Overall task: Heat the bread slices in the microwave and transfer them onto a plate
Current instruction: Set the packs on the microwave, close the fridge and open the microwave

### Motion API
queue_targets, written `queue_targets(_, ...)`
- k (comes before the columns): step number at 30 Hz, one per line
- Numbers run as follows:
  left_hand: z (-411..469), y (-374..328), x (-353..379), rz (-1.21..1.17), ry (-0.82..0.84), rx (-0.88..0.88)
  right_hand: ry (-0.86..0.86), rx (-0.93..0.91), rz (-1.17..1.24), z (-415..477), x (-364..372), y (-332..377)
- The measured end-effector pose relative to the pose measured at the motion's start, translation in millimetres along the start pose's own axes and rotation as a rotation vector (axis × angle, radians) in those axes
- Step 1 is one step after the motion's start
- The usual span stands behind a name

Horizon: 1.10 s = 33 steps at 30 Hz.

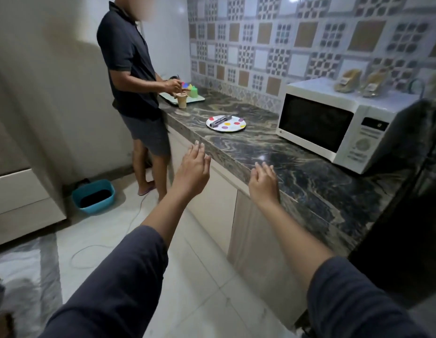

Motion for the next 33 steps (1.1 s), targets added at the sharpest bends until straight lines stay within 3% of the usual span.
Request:
queue_targets(10, 192, -16, 83, -0.115, 0.222, 0.295, -0.304, 0.258, -0.058, 146, -16, -39)
queue_targets(20, 250, -130, 210, -0.346, 0.537, 0.516, -0.529, 0.505, -0.161, 177, -96, -135)
queue_targets(27, 286, -239, 296, -0.481, 0.612, 0.553, -0.649, 0.552, -0.180, 222, -185, -204)
queue_targets(33, 321, -297, 353, -0.591, 0.597, 0.442, -0.673, 0.465, -0.230, 282, -240, -236)
Point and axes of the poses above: each hand's wrist, its own z-axis towards the middle knuckle, its own x-axis out of the palm, y = z × x, the point moved 4 cm from there along z, towards the middle knuckle, and after that the axes turned 4 degrees about -z, right-handed, at the moved point
